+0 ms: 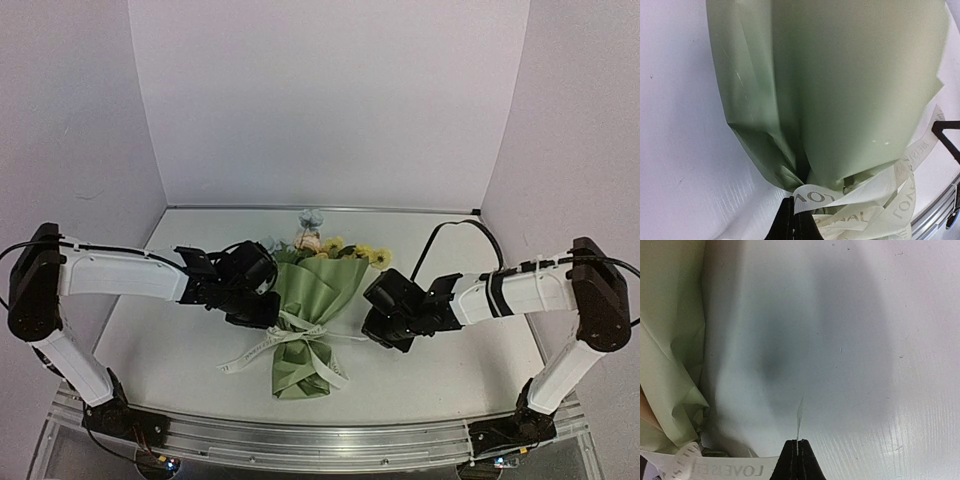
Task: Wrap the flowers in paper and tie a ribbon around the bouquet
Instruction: Cross the half-tied ribbon over the folded bouquet, then tie the half-tied ribbon around the folded bouquet.
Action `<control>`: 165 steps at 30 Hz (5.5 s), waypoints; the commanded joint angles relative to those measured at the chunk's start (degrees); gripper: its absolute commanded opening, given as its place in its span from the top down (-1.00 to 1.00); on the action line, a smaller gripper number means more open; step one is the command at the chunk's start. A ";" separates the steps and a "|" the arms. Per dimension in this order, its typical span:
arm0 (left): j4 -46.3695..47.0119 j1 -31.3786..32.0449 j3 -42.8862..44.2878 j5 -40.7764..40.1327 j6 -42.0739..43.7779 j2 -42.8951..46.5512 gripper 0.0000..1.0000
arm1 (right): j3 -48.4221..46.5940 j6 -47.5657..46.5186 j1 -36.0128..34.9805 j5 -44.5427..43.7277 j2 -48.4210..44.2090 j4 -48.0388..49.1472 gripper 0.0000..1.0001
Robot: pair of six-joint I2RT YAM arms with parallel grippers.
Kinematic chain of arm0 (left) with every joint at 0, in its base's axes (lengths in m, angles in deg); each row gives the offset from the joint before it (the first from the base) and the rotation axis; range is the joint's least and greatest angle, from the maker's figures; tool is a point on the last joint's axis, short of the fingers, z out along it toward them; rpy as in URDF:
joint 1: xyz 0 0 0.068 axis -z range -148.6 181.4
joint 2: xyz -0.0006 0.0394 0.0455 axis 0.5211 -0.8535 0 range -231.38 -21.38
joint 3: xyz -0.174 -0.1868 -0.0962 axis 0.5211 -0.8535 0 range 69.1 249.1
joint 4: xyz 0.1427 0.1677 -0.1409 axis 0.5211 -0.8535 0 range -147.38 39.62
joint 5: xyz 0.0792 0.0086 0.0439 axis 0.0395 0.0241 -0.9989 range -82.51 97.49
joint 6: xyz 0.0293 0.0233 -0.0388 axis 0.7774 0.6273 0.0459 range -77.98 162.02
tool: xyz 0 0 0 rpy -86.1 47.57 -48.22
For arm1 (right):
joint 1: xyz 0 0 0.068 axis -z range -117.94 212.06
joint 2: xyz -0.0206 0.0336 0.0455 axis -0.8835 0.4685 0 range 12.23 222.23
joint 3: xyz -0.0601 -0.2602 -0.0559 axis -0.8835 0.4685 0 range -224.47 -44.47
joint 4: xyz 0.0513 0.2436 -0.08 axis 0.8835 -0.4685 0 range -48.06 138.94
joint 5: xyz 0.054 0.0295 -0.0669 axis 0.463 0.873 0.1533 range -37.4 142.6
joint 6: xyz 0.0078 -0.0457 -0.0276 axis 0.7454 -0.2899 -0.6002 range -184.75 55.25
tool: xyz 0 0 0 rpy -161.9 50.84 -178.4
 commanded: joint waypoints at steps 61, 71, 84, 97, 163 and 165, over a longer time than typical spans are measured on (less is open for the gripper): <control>11.29 0.04 -8.73 2.53 -4.37 2.16 0.46 | -17.55 -12.03 -5.92 -9.70 1.82 -14.12 1.00; 10.15 0.04 -5.71 1.56 -3.59 -0.93 0.43 | -17.53 -11.96 -5.94 -9.44 2.10 -14.12 1.00; 9.11 -0.31 -2.65 -4.81 -4.52 -1.80 0.81 | -15.26 -11.48 -5.94 -9.59 0.54 -14.24 1.00; 14.19 -0.42 -8.12 -7.97 -5.35 6.40 0.81 | -12.13 -11.10 -6.97 -10.83 0.88 -16.10 1.00; 22.71 -2.07 -16.86 -3.35 -7.66 11.19 0.99 | -6.92 -10.97 -7.70 -16.89 0.70 -21.18 1.00; 23.18 -1.40 -17.13 -4.03 -7.91 10.57 1.00 | -6.52 -11.06 -7.19 -17.10 0.94 -21.39 1.00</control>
